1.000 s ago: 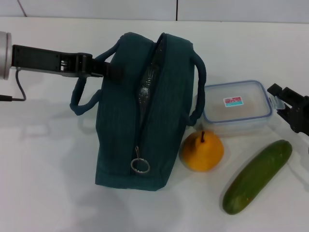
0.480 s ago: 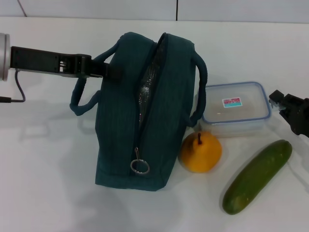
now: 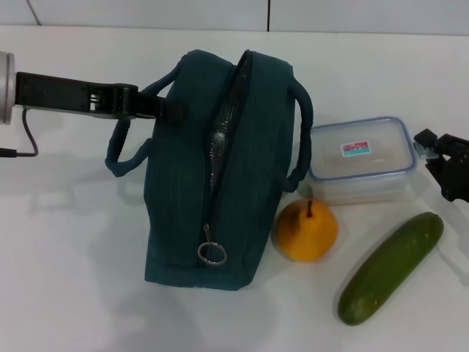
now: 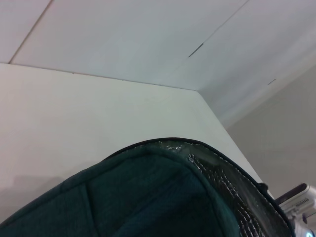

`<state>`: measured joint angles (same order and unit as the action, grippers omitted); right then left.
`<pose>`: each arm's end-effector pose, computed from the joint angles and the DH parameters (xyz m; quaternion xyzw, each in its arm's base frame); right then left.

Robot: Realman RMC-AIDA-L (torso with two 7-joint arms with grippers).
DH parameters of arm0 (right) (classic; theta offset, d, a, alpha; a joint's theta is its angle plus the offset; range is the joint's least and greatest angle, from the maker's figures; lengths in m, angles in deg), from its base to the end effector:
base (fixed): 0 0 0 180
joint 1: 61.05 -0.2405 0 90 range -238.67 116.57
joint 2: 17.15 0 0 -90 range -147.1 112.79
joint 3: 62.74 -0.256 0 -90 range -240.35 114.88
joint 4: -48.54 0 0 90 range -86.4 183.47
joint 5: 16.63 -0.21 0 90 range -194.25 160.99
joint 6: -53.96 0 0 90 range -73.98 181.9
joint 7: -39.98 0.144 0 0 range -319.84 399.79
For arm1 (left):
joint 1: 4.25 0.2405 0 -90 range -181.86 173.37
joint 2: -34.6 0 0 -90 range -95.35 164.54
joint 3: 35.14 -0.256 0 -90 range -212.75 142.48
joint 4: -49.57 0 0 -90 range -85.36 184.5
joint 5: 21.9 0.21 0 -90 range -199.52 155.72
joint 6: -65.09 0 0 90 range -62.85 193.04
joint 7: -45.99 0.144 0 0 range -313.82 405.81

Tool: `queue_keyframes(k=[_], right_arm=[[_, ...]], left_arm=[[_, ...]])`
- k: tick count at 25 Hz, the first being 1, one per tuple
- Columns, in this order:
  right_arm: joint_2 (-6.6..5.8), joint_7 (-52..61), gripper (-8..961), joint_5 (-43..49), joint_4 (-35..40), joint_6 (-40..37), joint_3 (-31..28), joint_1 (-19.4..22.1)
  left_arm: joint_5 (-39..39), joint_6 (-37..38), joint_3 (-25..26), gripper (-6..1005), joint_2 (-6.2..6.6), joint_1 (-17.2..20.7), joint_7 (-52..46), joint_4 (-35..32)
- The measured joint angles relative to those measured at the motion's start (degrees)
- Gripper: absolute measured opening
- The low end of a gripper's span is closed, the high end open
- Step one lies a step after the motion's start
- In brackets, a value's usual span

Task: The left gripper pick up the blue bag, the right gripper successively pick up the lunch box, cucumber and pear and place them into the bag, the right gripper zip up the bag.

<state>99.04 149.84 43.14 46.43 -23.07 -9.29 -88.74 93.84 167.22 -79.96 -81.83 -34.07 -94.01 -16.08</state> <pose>0.3176 0.3042 -0.0349 -0.4924 0.6969 0.5127 0.0949 -0.2099 0.3365 0.0767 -0.8516 -0.4857 -0.1929 0.0406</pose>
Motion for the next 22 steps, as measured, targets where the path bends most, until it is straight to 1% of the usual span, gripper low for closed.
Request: queue_keyframes(k=[3, 6, 14, 18, 22], right_arm=[[0.00, 1.5, 98, 0.0, 0.1, -1.9, 0.0, 0.0], [0.00, 5.9, 98, 0.0, 0.1, -2.8, 0.0, -0.1], [0.00, 14.8, 99, -0.6, 0.4, -3.1, 0.0, 0.1], [0.00, 16.6, 100, -1.2, 0.4, -4.8, 0.0, 0.1], [0.00, 16.6, 100, -4.4, 0.4, -8.7, -0.1, 0.0]], left_arm=[[0.0, 0.0, 0.0, 70, -0.08, 0.1, 0.0, 0.0], [0.0, 0.0, 0.0, 69, -0.15, 0.2, 0.0, 0.0], [-1.3, 0.4, -0.1, 69, -0.38, 0.5, 0.1, 0.0], [-1.3, 0.7, -0.2, 69, -0.79, 0.6, 0.1, 0.0], [-1.4, 0.8, -0.2, 69, -1.01, 0.6, 0.4, 0.0]])
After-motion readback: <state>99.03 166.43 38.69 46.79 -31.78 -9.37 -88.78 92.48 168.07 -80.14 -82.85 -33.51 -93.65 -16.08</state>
